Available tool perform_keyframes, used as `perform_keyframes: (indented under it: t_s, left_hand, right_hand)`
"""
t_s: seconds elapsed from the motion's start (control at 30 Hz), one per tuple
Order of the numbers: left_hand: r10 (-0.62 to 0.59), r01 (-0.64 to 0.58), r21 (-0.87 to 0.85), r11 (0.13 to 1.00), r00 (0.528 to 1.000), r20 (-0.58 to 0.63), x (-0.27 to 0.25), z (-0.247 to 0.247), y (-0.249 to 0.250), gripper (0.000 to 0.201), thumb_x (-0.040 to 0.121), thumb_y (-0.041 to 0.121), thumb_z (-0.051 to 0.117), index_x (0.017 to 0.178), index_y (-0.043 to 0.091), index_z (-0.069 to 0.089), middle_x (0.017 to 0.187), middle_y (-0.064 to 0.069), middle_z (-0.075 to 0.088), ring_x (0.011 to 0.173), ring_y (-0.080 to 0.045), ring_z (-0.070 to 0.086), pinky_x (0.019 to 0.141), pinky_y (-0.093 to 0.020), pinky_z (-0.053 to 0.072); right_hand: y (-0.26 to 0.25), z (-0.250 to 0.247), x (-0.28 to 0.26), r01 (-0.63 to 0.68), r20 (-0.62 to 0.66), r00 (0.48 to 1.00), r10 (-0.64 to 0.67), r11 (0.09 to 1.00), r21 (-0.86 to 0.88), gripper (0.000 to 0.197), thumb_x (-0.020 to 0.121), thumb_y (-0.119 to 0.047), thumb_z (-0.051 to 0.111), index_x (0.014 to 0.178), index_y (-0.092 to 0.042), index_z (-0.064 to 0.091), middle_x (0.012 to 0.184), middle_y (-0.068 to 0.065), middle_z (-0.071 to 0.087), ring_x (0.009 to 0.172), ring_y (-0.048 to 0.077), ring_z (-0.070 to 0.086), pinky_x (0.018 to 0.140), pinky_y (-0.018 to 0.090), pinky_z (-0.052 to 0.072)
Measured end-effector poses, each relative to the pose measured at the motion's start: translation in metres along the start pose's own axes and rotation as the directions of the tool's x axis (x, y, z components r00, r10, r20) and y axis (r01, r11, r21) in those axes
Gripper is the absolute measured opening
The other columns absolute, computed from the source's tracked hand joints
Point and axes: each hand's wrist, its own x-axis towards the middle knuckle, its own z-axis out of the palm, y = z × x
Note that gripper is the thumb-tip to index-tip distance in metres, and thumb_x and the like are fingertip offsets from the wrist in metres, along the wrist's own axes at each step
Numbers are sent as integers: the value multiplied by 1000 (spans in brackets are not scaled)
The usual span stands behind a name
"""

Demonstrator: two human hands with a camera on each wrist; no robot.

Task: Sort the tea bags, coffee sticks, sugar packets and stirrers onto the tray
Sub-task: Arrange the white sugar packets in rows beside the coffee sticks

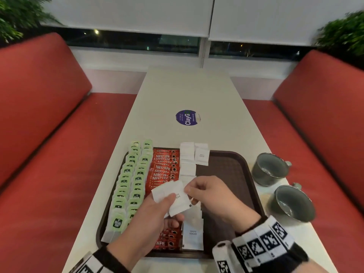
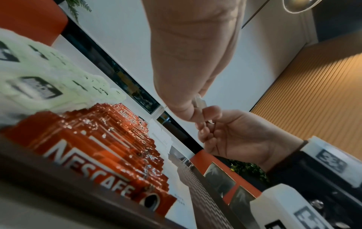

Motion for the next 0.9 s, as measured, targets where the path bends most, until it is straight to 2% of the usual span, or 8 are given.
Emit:
perform_keyframes:
  t_s: [0.1, 0.23, 0.4, 0.5, 0.6, 0.67, 0.73, 0.9]
  left_hand:
    - [9, -10, 36, 999, 1000, 27, 0, 6, 2, 19, 98, 12, 48, 112, 12, 61, 80, -9, 71, 59, -19, 59, 49, -26, 47]
    - [2, -7, 72, 997, 998, 65, 3, 11, 3, 21, 97, 15, 49, 115, 15, 60, 89, -12, 71, 62, -18, 61, 53, -27, 47]
    - [-26, 23, 39, 999, 996, 81, 5, 15, 3, 22, 97, 20, 50, 117, 14, 60, 89, -12, 71, 62, -19, 61, 53, -28, 47]
    - [-63, 64, -43, 997, 997, 39, 4, 10, 4, 23, 100, 20, 43, 114, 10, 57, 92, -18, 71, 60, -21, 61, 52, -29, 47]
    - [-85, 85, -123, 989, 996, 9, 3, 4, 5, 24, 99, 15, 36, 112, 5, 54, 97, -26, 69, 61, -26, 62, 53, -32, 49]
    - [-87, 86, -117, 989, 996, -3, 2, 1, 5, 24, 99, 12, 35, 110, 3, 54, 98, -27, 69, 63, -27, 63, 54, -32, 50]
    - [-90, 88, -102, 991, 996, -16, 1, -2, 3, 22, 99, 10, 36, 109, 3, 55, 98, -24, 70, 66, -27, 64, 57, -33, 50]
    - [-96, 94, -67, 993, 995, -16, -2, -8, 2, 18, 99, 8, 41, 110, 5, 55, 99, -21, 70, 71, -28, 65, 56, -31, 51]
  right_hand:
    - [1, -3, -9, 19, -41, 999, -16, 997, 79, 5, 83, -14, 71, 78, -13, 72, 70, -2, 67, 59, 3, 58, 64, 21, 48]
    - [2, -12, -14, -43, -17, 999, 46, 987, 157, 5, 79, -9, 73, 76, -9, 70, 64, 3, 62, 55, 8, 53, 59, 26, 44]
    - [2, -25, -17, -53, 12, 999, 52, 977, 205, 16, 83, 0, 67, 70, -8, 64, 50, -3, 55, 45, 5, 49, 46, 15, 40]
    - [7, -39, -6, -36, -96, 994, 54, 983, 179, 23, 84, -2, 67, 64, -12, 62, 50, -2, 54, 45, 8, 46, 46, 16, 37]
    - [20, -55, 21, -44, -295, 951, 90, 987, 157, 23, 85, -5, 66, 65, -14, 60, 51, -1, 54, 43, 9, 42, 47, 21, 34]
    - [29, -62, 44, -86, -396, 910, 123, 990, 109, 19, 86, -6, 65, 68, -12, 60, 55, 1, 56, 44, 9, 42, 47, 22, 33]
    - [35, -65, 66, -152, -431, 886, 170, 985, 76, 18, 87, -8, 63, 71, -11, 59, 60, 3, 57, 49, 12, 44, 47, 22, 33]
    - [44, -65, 109, -358, -354, 857, 374, 927, 110, 14, 89, -11, 63, 76, -12, 59, 65, 6, 56, 55, 15, 46, 47, 24, 35]
